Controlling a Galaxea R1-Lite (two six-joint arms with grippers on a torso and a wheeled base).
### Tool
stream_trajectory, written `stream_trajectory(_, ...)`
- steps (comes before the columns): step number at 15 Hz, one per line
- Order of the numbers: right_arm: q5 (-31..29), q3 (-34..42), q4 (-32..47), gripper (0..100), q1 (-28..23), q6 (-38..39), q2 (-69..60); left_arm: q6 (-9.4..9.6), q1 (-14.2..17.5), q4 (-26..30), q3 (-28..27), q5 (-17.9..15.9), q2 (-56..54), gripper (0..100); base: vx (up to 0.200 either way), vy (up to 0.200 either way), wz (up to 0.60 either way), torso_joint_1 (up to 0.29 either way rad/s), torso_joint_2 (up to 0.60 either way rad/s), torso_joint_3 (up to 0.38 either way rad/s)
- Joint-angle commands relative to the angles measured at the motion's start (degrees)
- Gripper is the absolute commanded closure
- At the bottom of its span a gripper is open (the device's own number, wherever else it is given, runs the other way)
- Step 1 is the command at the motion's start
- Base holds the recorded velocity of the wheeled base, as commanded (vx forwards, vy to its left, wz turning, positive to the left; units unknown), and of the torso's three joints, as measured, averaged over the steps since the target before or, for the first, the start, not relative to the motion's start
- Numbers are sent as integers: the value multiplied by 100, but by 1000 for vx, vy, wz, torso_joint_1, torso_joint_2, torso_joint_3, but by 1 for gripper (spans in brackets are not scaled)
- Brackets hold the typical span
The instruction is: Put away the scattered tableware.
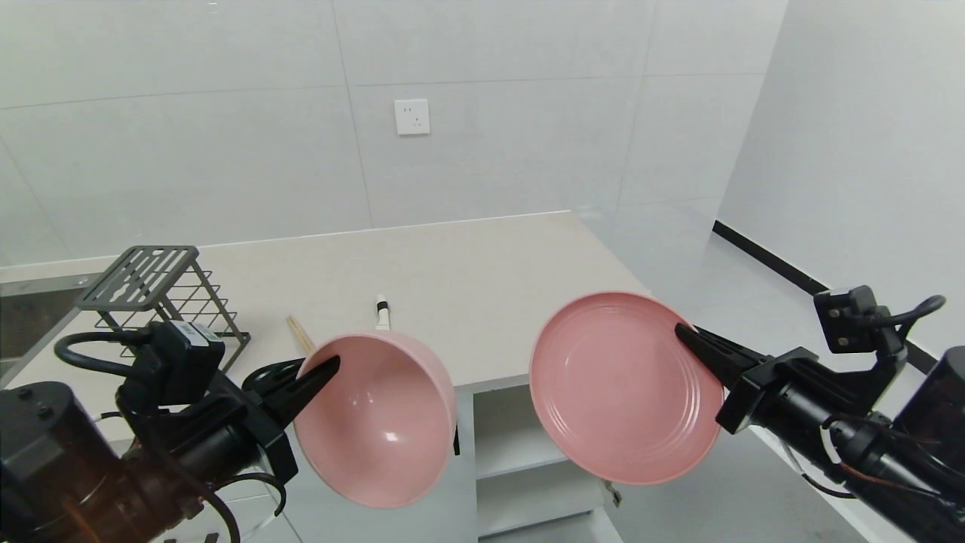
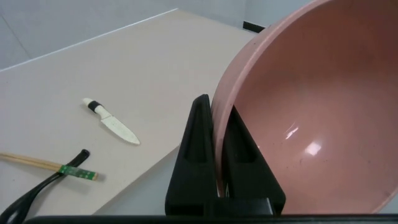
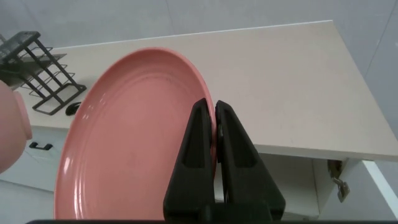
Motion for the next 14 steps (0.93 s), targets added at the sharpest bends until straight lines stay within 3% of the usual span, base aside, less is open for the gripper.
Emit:
stream_trajectory(1,-4,24,-9,100,19,-1,8,-20,-13,-6,11,-2,-64,100,0,0,0,-173,344,168)
stream_trajectory(7,4,86,-9,100,63,-1,8,-29,-83,-6,11,-2,-73,100,0,0,0,-198,391,191)
stream_trajectory(14,4,130,-9,100,90,-1,8,-29,-83,-6,11,-2,-47,100,0,0,0,-274,545,267)
